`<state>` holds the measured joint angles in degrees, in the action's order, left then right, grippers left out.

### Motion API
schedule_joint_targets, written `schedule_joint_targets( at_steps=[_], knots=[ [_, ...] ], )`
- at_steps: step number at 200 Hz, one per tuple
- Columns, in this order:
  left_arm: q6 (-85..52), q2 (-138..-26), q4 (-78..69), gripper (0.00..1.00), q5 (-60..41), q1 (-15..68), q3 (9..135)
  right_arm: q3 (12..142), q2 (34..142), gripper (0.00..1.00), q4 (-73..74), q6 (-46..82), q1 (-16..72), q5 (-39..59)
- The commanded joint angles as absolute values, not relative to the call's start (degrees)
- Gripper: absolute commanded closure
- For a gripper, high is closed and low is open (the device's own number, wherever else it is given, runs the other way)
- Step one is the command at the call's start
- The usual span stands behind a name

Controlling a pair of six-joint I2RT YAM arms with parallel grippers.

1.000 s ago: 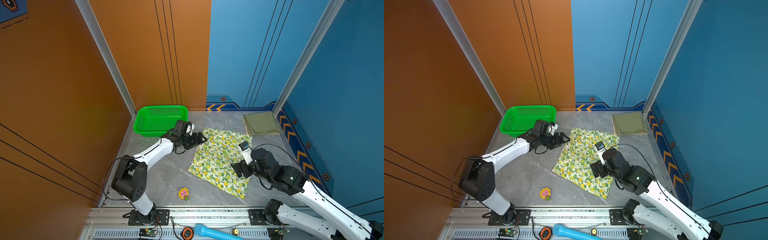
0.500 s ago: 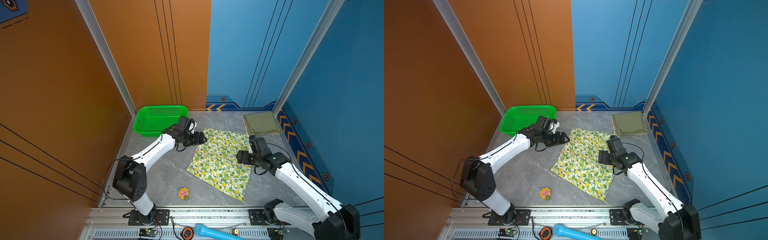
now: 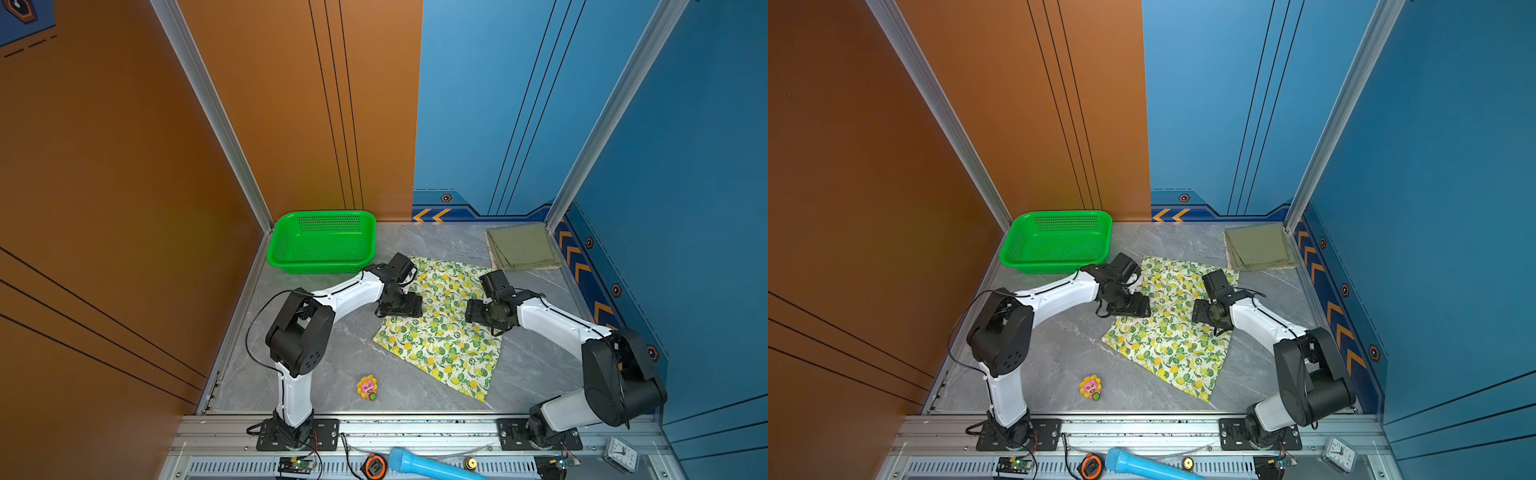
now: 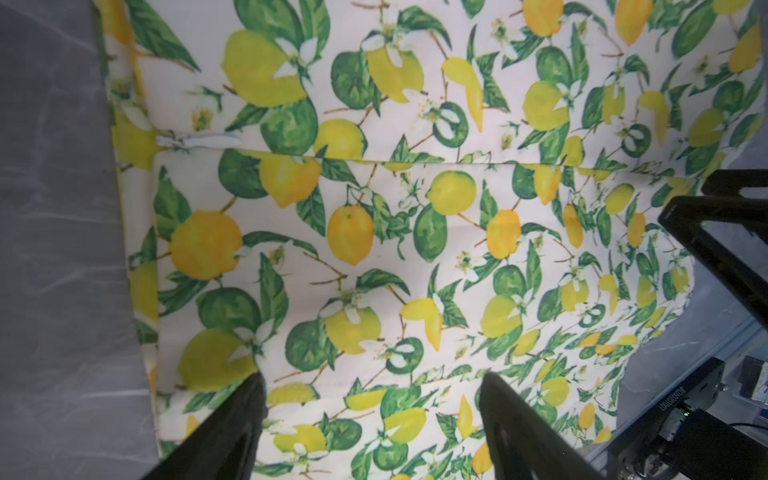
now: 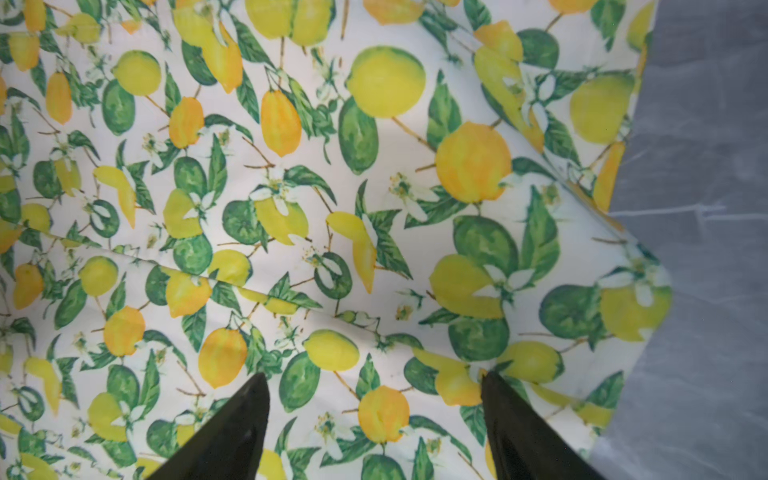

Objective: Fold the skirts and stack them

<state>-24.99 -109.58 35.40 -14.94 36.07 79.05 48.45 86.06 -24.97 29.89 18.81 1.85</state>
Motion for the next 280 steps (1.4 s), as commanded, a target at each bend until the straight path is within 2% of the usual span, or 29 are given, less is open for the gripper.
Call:
schedule_joint_targets(
  at_steps=[1,100,235,280],
  knots=[
    [-23.55,-110.08,36.97,0.18,-13.68,36.00,78.14,47.64,86.44,0.20,-23.63,31.00,17.86,0.70],
    [-21.97,-110.43,39.63,0.19,-12.21,32.97,74.21,45.18,86.00,0.19,-23.43,30.55,14.85,2.26],
    [-24.48,-102.66,39.73,0.20,-12.58,31.73,62.75,41.05,85.58,0.18,-20.29,33.95,22.97,-0.43],
    [-24.44,-97.66,39.39,0.20,-12.14,31.64,61.55,38.90,80.35,0.17,-20.93,35.32,24.66,-1.98]
  ],
)
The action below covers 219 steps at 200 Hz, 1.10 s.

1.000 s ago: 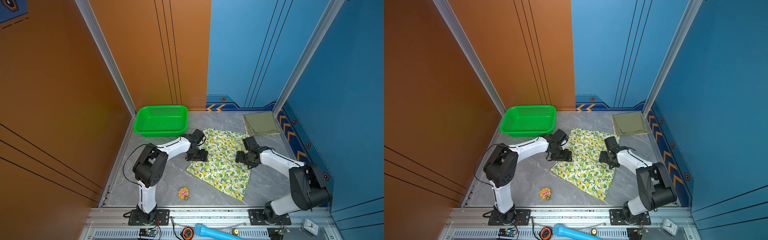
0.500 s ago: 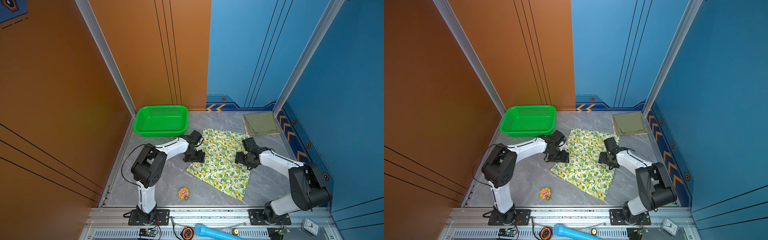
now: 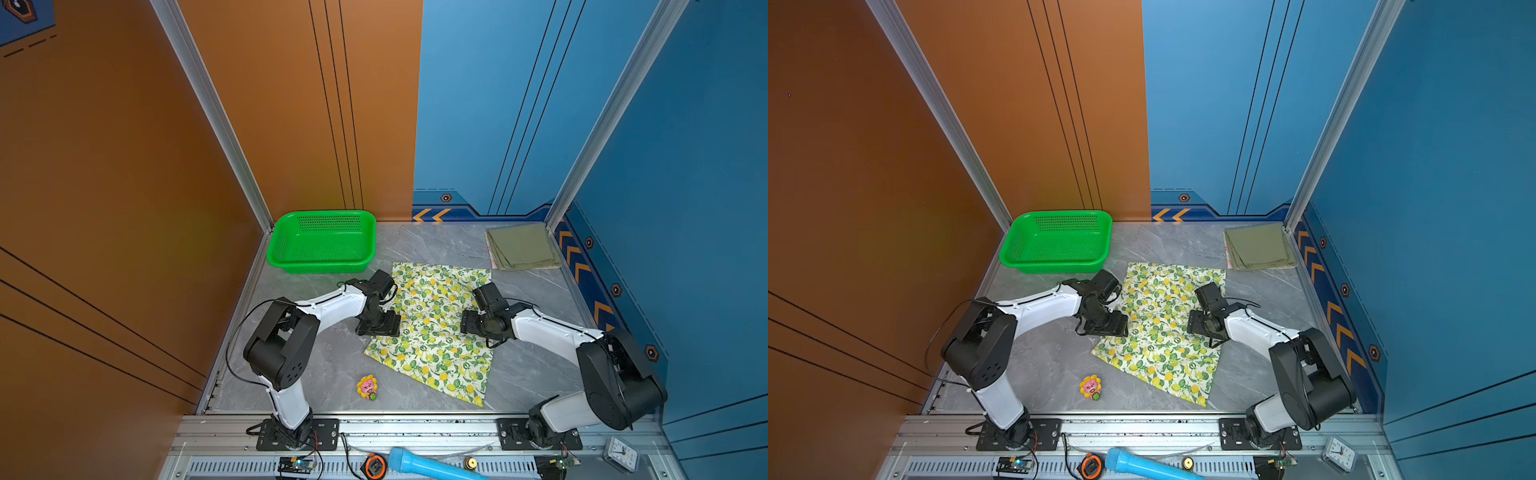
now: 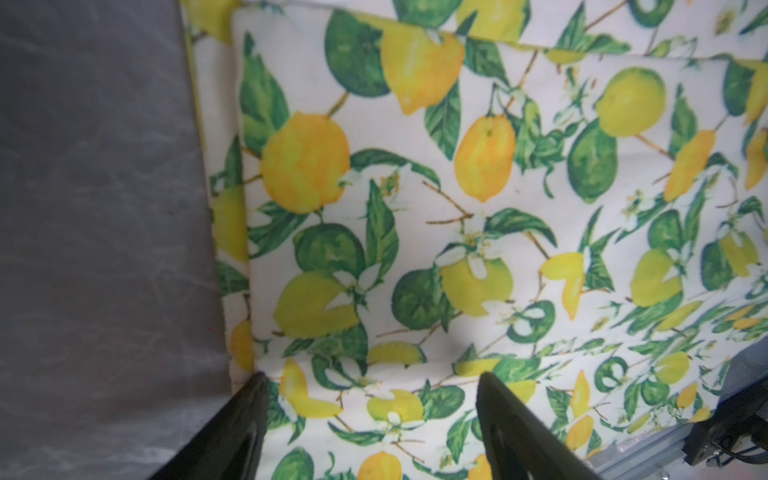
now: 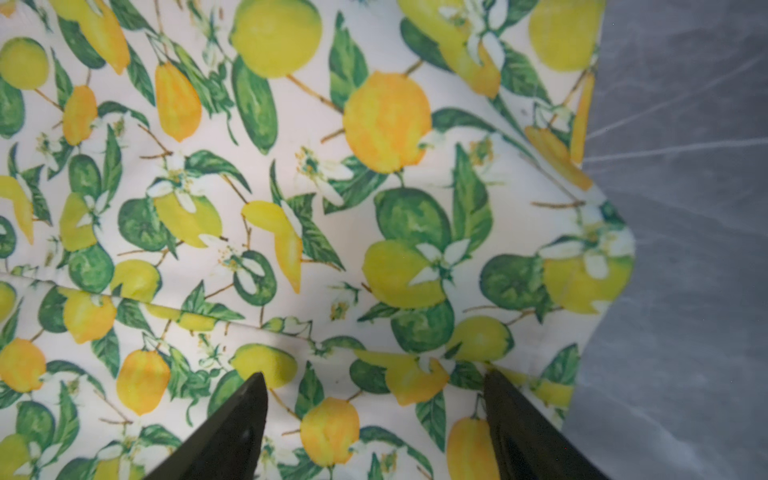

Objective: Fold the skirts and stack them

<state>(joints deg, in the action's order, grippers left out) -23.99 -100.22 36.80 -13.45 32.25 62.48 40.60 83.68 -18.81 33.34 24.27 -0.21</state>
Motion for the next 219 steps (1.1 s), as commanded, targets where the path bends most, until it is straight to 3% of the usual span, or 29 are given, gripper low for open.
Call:
schedule_joint_targets(
  at_steps=[1,55,101,160,219],
  knots=[
    [-24.39,-97.52,39.38,0.20,-12.09,31.64,61.58,38.92,80.17,0.17,-20.97,35.28,24.64,-2.05],
    [-21.87,-96.68,35.84,0.15,-10.76,32.01,73.08,45.31,75.52,0.15,-20.07,33.14,16.71,1.64],
    [-19.35,-113.01,34.16,0.15,-1.94,31.17,92.84,53.92,82.76,0.17,-15.51,33.14,9.96,3.54],
    [-17.75,-132.76,35.33,0.23,11.92,28.12,114.36,62.04,90.42,0.18,-13.77,31.25,6.51,3.19],
    [-18.23,-140.79,35.66,0.28,7.01,25.71,123.68,65.95,98.35,0.19,-12.84,30.23,3.99,3.53]
  ],
)
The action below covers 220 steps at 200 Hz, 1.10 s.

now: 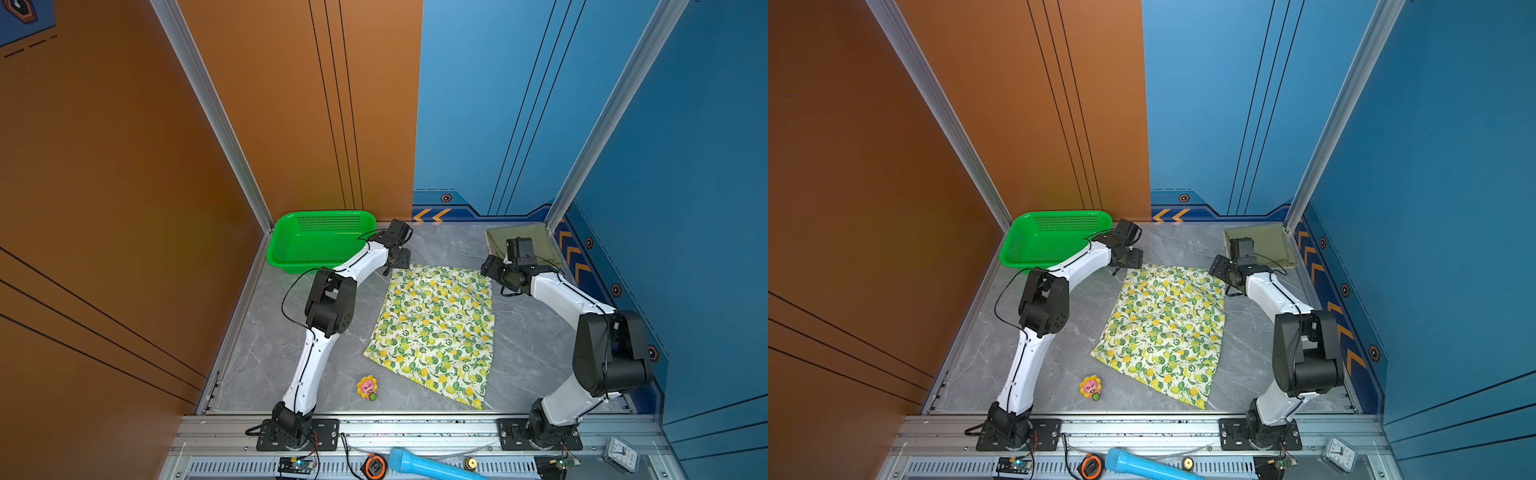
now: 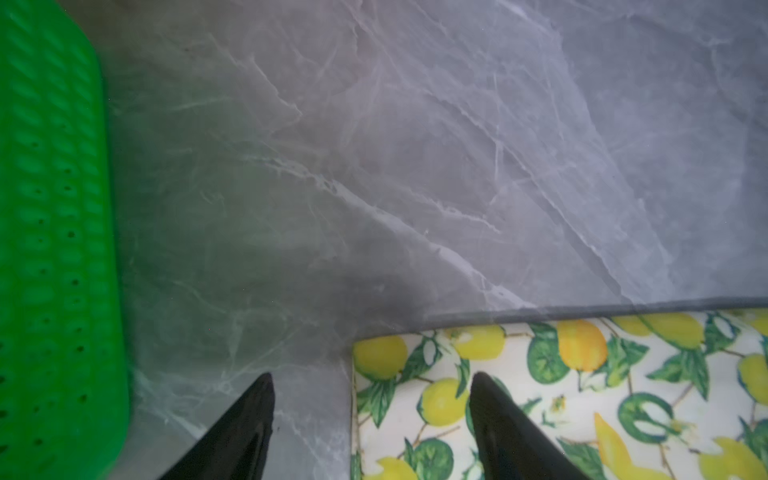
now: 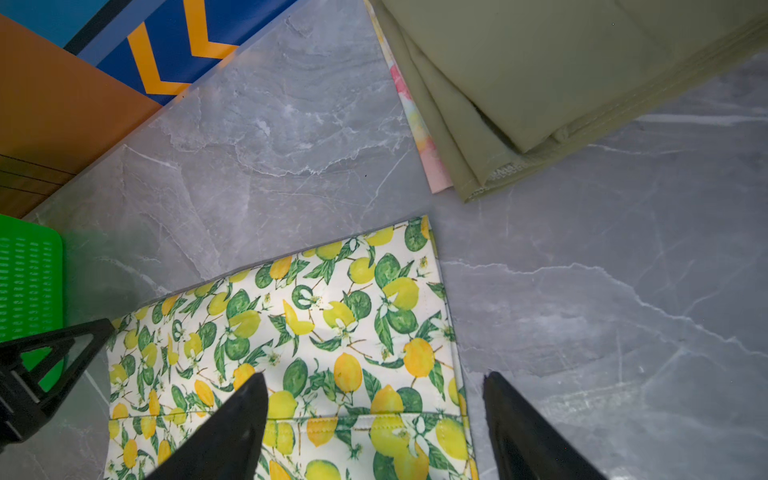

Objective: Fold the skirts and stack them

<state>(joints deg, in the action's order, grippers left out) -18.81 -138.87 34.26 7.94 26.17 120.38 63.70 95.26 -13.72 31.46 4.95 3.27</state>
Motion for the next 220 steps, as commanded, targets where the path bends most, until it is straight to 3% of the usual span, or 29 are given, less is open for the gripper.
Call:
schedule_joint_targets(
  at_steps=[1,115,220],
  knots=[
    [-18.26,-140.88,35.72,0.29,6.89,25.64,123.71,66.07,98.48,0.19,-12.83,30.23,3.97,3.52],
    [-20.59,-142.30,36.56,0.34,-1.35,24.26,122.78,72.73,111.07,0.31,-11.10,29.17,2.73,3.98],
    [-22.15,-146.37,40.74,0.58,-8.68,23.20,128.11,76.86,117.43,0.43,-9.69,28.68,1.14,7.52]
  ],
)
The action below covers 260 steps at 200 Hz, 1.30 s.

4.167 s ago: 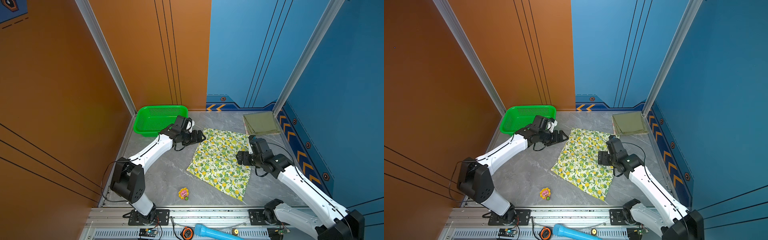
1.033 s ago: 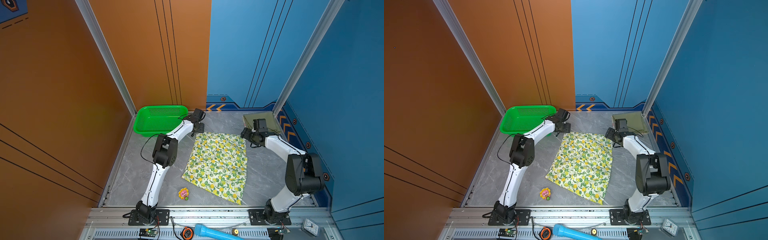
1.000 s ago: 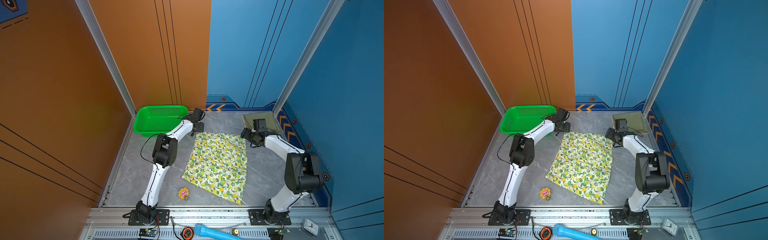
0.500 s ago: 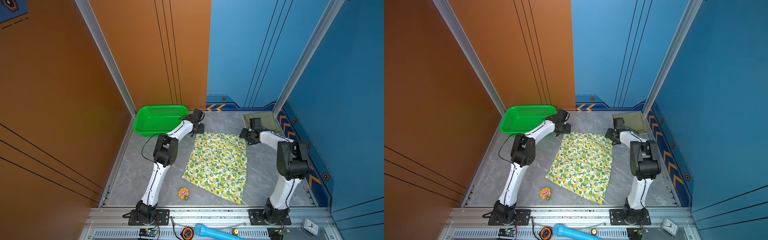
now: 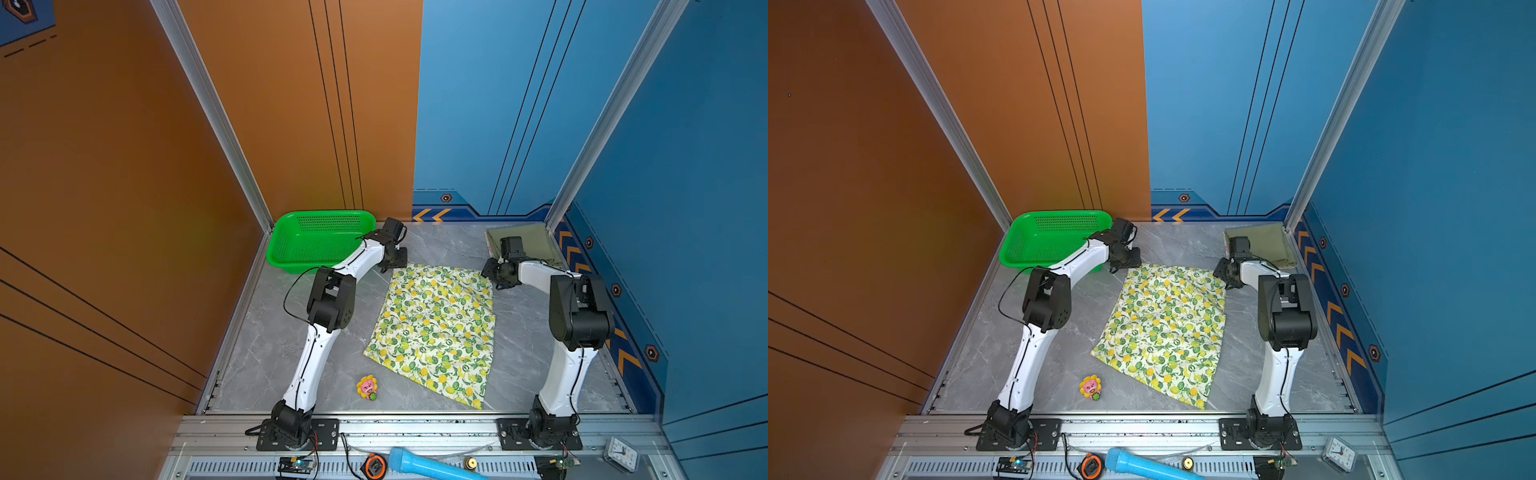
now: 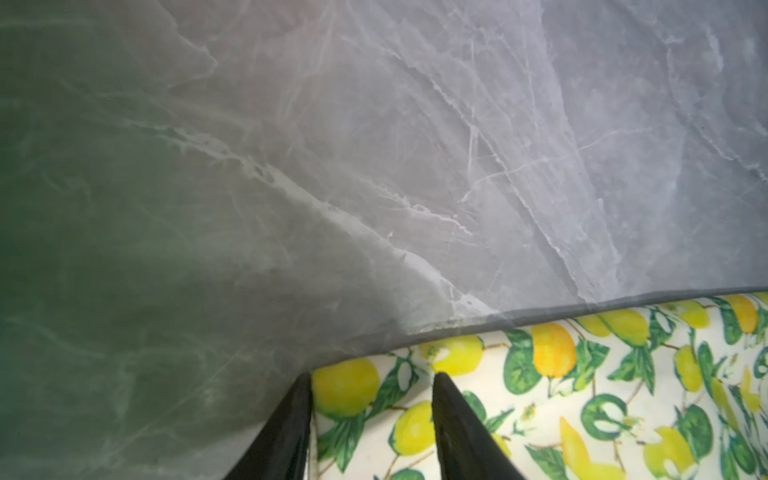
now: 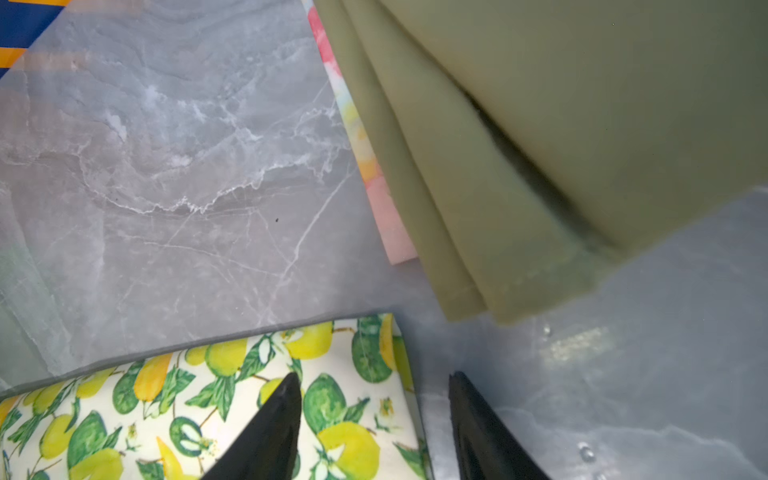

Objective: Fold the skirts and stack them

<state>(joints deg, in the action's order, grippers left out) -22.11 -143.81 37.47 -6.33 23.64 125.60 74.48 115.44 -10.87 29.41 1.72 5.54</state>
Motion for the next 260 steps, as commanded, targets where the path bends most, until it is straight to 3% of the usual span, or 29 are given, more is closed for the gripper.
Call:
schedule_joint_targets(
  at_steps=[1,37,76,134,260],
  knots=[
    [-22.15,-146.40,40.71,0.59,-8.69,23.20,128.17,76.93,117.51,0.43,-9.68,28.71,1.14,7.54],
    [-22.23,-147.37,41.23,0.81,-9.58,22.85,129.42,78.41,118.45,0.53,-10.21,28.91,1.58,8.52],
    [-22.24,-147.48,41.34,1.00,-9.50,22.76,129.68,77.99,120.47,0.76,-9.58,29.12,1.41,8.98],
    [-21.98,-147.18,42.19,1.00,-9.40,22.21,132.47,79.79,119.35,1.00,-9.70,28.15,0.97,7.90],
    [-22.23,-141.23,42.19,1.00,-11.66,21.37,141.82,87.24,104.44,1.00,-13.23,23.14,1.55,8.68]
  ],
)
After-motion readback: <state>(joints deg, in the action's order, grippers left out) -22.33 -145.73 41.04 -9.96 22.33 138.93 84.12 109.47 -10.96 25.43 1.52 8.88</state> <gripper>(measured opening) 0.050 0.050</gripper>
